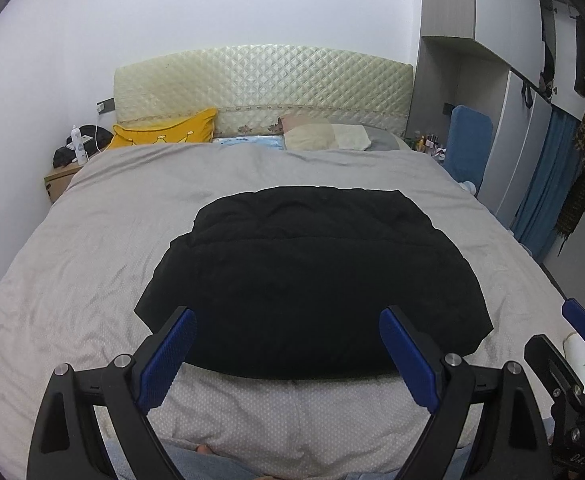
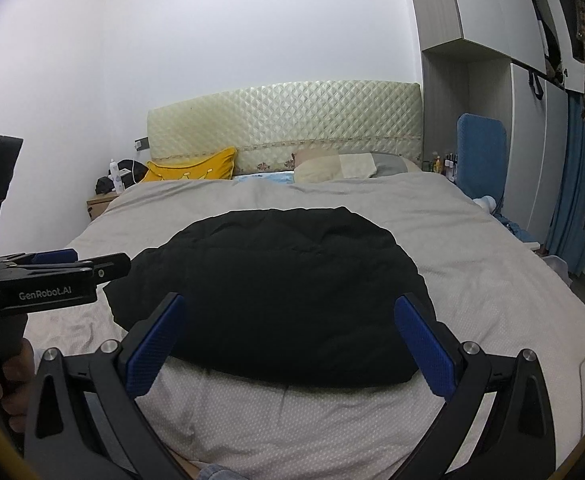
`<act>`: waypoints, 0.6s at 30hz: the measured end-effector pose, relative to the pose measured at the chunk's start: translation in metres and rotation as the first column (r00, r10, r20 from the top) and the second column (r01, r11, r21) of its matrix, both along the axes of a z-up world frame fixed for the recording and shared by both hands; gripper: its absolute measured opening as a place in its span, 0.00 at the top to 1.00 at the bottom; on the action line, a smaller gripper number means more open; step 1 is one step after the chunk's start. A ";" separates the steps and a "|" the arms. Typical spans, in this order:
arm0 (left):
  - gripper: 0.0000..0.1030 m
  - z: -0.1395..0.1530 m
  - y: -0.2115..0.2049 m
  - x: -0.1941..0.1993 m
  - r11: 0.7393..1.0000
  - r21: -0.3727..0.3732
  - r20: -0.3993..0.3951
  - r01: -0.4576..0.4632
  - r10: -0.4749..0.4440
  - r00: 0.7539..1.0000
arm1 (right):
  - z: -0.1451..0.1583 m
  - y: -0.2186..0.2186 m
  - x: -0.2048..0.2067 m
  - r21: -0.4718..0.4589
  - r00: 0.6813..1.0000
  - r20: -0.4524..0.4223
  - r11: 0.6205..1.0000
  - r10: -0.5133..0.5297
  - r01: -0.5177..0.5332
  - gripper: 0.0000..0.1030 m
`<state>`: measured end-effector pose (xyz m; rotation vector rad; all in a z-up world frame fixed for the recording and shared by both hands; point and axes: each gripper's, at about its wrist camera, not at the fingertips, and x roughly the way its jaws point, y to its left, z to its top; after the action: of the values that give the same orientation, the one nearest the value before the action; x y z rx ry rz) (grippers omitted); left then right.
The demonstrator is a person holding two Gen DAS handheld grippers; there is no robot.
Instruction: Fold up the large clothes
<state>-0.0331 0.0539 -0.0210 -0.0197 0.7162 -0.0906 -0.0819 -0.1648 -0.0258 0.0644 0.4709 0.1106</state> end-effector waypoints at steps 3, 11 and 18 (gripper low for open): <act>0.09 0.001 0.000 0.000 1.000 0.001 0.004 0.000 0.000 1.000 | -0.001 0.000 0.000 -0.001 1.000 0.002 1.000 -0.002 0.002 0.00; 0.09 0.001 -0.002 -0.002 1.000 0.000 0.005 0.003 -0.003 1.000 | -0.003 0.000 0.000 0.001 1.000 -0.001 1.000 -0.003 0.003 0.00; 0.09 0.002 -0.005 -0.002 1.000 0.008 0.002 -0.004 0.004 1.000 | -0.007 -0.003 0.001 0.005 1.000 -0.010 1.000 -0.015 0.015 0.00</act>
<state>-0.0347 0.0488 -0.0187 -0.0129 0.7144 -0.0842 -0.0805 -0.1676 -0.0328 0.0733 0.4800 0.0967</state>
